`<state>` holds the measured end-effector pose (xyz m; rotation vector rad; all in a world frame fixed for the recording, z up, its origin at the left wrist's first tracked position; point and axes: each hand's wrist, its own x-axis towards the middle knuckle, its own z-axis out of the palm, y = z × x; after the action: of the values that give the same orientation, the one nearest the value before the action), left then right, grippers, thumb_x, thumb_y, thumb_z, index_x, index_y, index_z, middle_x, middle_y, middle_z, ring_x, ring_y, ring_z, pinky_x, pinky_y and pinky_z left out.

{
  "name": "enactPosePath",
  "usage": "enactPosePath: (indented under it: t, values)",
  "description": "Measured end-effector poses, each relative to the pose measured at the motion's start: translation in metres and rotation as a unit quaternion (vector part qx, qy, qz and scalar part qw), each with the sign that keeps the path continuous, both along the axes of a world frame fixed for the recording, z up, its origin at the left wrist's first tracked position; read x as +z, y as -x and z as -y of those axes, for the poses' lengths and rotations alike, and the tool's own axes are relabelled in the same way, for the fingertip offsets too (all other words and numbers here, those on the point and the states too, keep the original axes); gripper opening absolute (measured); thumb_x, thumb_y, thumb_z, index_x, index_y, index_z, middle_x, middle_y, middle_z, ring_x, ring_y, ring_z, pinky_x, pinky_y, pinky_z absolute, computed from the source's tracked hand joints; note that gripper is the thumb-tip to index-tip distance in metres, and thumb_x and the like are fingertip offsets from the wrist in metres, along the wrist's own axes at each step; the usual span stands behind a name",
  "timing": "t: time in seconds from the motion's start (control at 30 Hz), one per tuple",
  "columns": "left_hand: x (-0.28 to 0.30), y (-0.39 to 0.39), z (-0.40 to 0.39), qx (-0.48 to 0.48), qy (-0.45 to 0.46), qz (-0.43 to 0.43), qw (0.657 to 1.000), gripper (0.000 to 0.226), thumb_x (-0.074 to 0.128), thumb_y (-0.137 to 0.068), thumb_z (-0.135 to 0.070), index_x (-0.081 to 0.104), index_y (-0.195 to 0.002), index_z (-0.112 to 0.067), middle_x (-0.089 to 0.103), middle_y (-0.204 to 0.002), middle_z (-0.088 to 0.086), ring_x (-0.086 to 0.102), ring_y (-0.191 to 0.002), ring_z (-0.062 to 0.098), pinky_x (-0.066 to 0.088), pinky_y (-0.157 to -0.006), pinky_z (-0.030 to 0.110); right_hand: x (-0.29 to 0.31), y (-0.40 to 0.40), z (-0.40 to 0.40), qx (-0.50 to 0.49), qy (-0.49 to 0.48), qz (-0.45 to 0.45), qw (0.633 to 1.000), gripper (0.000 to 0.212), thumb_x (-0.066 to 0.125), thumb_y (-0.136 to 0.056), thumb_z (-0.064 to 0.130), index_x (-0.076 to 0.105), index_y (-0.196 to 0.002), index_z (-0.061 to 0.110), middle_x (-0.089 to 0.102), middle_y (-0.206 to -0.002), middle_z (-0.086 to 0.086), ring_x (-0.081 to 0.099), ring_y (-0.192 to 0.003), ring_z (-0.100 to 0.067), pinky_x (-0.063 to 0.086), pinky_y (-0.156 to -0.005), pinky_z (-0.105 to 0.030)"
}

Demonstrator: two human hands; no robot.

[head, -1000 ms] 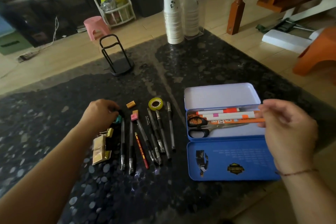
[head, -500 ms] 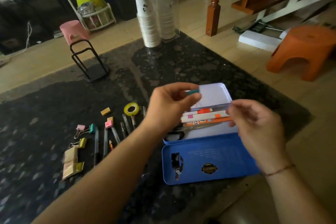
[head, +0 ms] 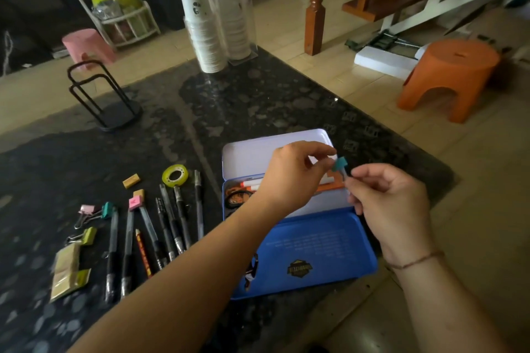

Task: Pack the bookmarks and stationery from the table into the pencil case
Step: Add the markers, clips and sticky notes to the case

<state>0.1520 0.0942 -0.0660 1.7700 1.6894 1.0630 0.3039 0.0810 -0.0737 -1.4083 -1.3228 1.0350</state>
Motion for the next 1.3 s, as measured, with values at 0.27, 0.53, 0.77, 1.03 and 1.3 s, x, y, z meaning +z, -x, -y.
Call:
enactPosePath:
  t: [0.27,0.53,0.77,1.03,1.3]
  values:
    - [-0.017,0.009,-0.003,-0.012,-0.039,-0.211,0.977,0.024,0.062,-0.086,-0.02,0.07,-0.109,-0.025,0.064,-0.11,-0.004,0.053,-0.099,0.02,0.043,-0.084,0.039,-0.009,0.003,-0.008,-0.035,0.005,0.08,0.996,0.023,0.075,-0.078,0.013,0.062,-0.075,0.032,0.069,-0.076,0.01,0.066,-0.069,-0.006,0.056,-0.056,-0.025]
    - [-0.021,0.011,-0.004,-0.033,-0.013,-0.195,0.98,0.022,0.064,-0.086,-0.028,0.069,-0.106,-0.026,0.062,-0.111,-0.005,0.053,-0.101,0.017,0.044,-0.089,0.043,-0.009,0.012,-0.007,-0.042,-0.014,0.14,0.989,0.024,0.077,-0.077,0.017,0.06,-0.074,0.035,0.068,-0.073,0.016,0.066,-0.07,-0.005,0.058,-0.06,-0.035]
    - [-0.027,0.016,-0.002,-0.034,-0.023,-0.227,0.973,0.02,0.063,-0.086,-0.033,0.07,-0.104,-0.027,0.061,-0.112,-0.006,0.054,-0.1,0.018,0.041,-0.088,0.039,-0.007,0.017,-0.003,-0.038,-0.037,0.208,0.977,0.012,0.072,-0.082,0.02,0.071,-0.089,0.03,0.072,-0.083,0.01,0.066,-0.074,-0.009,0.057,-0.06,-0.032]
    - [-0.028,0.018,-0.002,-0.039,-0.021,-0.221,0.974,0.019,0.063,-0.087,-0.034,0.069,-0.104,-0.027,0.061,-0.11,-0.007,0.055,-0.097,0.015,0.043,-0.087,0.041,-0.003,0.015,0.002,-0.019,-0.097,0.383,0.918,0.018,0.066,-0.085,0.024,0.072,-0.102,0.024,0.059,-0.115,0.002,0.058,-0.081,-0.016,0.048,-0.054,-0.026]
    - [-0.027,0.019,0.0,-0.048,-0.021,-0.218,0.974,0.027,0.062,-0.087,-0.033,0.065,-0.114,-0.028,0.06,-0.115,-0.006,0.054,-0.101,0.016,0.042,-0.09,0.04,-0.009,0.012,0.001,0.025,-0.036,0.491,0.87,0.032,0.056,-0.089,0.033,0.063,-0.12,0.036,0.041,-0.137,0.003,0.04,-0.112,-0.022,0.045,-0.062,-0.028]
